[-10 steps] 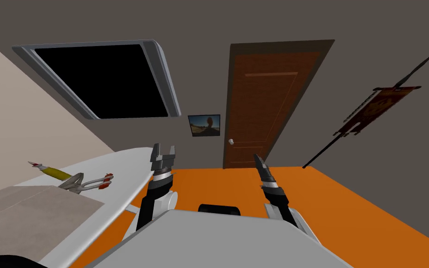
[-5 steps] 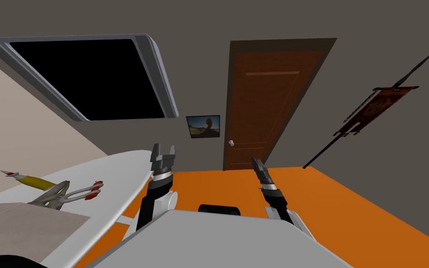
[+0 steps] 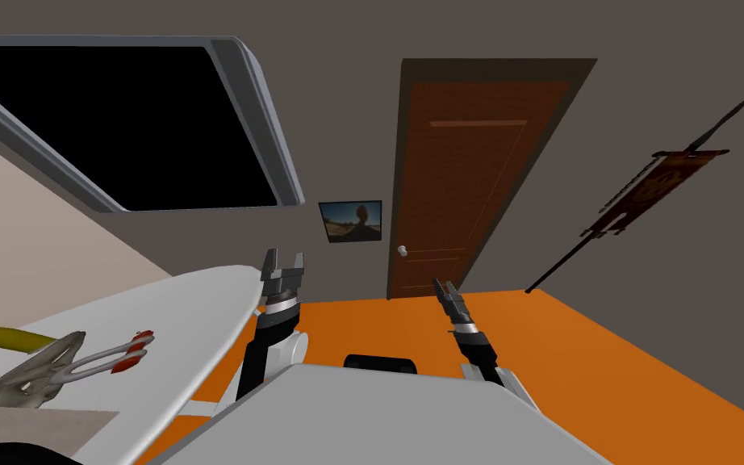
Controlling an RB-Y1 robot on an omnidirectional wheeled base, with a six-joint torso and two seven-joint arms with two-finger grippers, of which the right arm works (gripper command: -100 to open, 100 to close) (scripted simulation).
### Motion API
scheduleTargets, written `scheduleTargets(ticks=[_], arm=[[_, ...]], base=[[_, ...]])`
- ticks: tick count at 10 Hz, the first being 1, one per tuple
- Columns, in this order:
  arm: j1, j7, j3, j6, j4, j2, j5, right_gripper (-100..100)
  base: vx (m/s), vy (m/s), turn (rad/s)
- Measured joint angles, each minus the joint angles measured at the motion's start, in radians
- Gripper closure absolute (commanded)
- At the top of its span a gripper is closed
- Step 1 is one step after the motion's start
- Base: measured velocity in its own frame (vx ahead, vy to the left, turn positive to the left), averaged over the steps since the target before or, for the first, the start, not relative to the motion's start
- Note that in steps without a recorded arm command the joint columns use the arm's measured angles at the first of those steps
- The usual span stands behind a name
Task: Pull the door open
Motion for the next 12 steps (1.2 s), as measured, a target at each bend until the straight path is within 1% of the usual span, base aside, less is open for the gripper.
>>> scheduleTargets(ticks=[2, 4, 5, 6, 8, 10, 11, 12], arm=[[-0.002, 0.033, -0.005, -0.010, 0.028, 0.003, 0.028, -100], [-0.015, 0.063, -0.015, -0.021, 0.068, 0.002, 0.053, -100], [-0.023, 0.082, -0.019, -0.030, 0.094, 0.006, 0.066, -100], [-0.021, 0.103, -0.026, -0.042, 0.117, 0.006, 0.085, -100], [-0.031, 0.144, -0.037, -0.063, 0.166, 0.010, 0.115, -100], [-0.032, 0.175, -0.043, -0.077, 0.197, 0.015, 0.140, -100], [-0.040, 0.193, -0.049, -0.089, 0.225, 0.018, 0.151, -100], [-0.056, 0.216, -0.058, -0.102, 0.267, 0.018, 0.167, -100]], base=[[0.089, 0.036, -0.037], [0.095, 0.035, -0.038], [0.136, 0.034, -0.070], [0.153, 0.049, -0.044], [0.117, 0.024, -0.031], [0.084, 0.011, -0.037], [0.114, 0.028, -0.071], [0.173, 0.055, -0.055]])
